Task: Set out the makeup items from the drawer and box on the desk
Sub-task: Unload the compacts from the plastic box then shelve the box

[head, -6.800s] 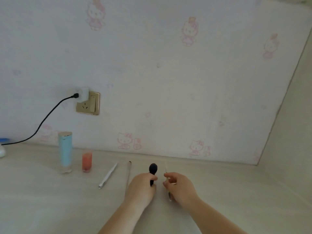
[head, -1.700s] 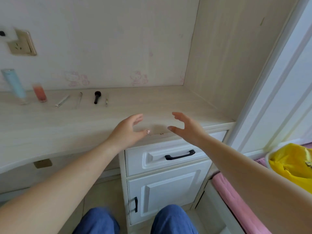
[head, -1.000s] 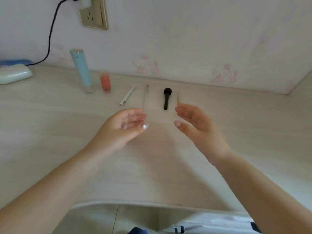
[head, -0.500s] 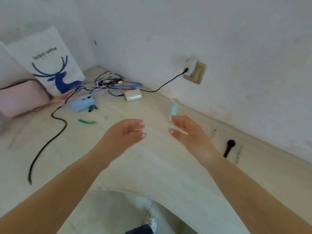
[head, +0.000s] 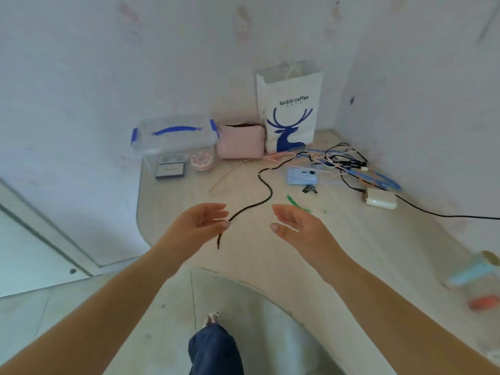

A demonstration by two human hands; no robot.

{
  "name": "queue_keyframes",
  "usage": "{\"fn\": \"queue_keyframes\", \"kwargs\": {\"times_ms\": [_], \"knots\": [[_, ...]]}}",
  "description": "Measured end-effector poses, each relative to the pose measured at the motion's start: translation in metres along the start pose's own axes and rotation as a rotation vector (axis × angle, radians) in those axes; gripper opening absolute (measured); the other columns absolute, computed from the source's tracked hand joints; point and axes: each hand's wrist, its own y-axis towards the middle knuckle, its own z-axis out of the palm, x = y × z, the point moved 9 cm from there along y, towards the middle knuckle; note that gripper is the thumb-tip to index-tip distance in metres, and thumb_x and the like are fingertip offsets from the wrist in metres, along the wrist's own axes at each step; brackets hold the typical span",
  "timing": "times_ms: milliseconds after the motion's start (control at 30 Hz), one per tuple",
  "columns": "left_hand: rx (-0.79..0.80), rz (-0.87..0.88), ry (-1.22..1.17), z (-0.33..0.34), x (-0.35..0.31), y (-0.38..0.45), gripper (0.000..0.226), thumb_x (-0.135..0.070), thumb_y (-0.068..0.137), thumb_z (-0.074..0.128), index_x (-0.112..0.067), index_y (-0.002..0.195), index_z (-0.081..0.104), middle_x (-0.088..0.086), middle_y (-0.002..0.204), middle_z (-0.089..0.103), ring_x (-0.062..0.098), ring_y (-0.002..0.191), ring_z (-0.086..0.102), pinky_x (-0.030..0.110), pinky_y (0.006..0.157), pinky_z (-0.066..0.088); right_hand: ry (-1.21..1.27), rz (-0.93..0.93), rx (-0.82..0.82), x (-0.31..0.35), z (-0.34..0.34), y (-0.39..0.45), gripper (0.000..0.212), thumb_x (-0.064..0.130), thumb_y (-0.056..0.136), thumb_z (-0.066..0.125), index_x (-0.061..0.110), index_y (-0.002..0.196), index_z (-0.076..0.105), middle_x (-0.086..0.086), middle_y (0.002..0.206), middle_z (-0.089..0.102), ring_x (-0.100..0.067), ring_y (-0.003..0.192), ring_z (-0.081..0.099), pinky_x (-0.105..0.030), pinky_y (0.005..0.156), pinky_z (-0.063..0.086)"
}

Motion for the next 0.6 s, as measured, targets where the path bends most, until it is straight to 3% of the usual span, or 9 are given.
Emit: {"fn": "queue_keyframes", "kwargs": {"times_ms": [167, 300, 400, 600], "knots": [[-0.087, -0.035, -0.021, -0.091, 0.021, 0.06, 0.033, -0.015, 0.083, 0.068, -0.022, 0.114, 0.061, -0.005, 0.113, 0.068, 0.007, 0.103, 0.063, 0.033, 0.098, 0.047, -0.048, 0.002, 0.065, 0.013, 0.061, 0.096, 0.03, 0.025, 0.086, 0.065, 0.039, 0.112, 0.055, 0.023, 0.115, 0.057, 0.008, 0.111, 0.051, -0.009, 0.089, 0.038], [-0.155, -0.079, -0.066, -0.169, 0.039, 0.125, 0.032, -0.016, 0.084, 0.067, -0.022, 0.115, 0.061, -0.008, 0.111, 0.068, 0.005, 0.102, 0.064, 0.033, 0.099, 0.047, -0.013, 0.061, 0.083, 0.016, 0.116, 0.185, 0.028, 0.024, 0.086, 0.066, 0.04, 0.106, 0.056, 0.018, 0.118, 0.059, 0.001, 0.117, 0.052, -0.024, 0.104, 0.039], [-0.199, -0.12, -0.082, -0.219, 0.053, 0.167, 0.03, -0.018, 0.084, 0.068, -0.023, 0.113, 0.062, -0.007, 0.109, 0.069, 0.008, 0.102, 0.064, 0.031, 0.096, 0.048, -0.032, 0.108, 0.09, 0.016, 0.146, 0.241, 0.031, 0.023, 0.086, 0.066, 0.035, 0.113, 0.055, 0.016, 0.12, 0.058, -0.001, 0.119, 0.051, -0.023, 0.102, 0.039], [-0.268, -0.176, -0.058, -0.281, 0.071, 0.237, 0.031, -0.022, 0.084, 0.068, -0.02, 0.114, 0.061, -0.005, 0.109, 0.067, 0.013, 0.104, 0.062, 0.03, 0.092, 0.049, -0.01, 0.216, -0.11, 0.007, 0.151, 0.319, 0.043, 0.027, 0.086, 0.065, 0.031, 0.126, 0.05, 0.014, 0.126, 0.048, -0.004, 0.124, 0.043, -0.026, 0.099, 0.034]]}}
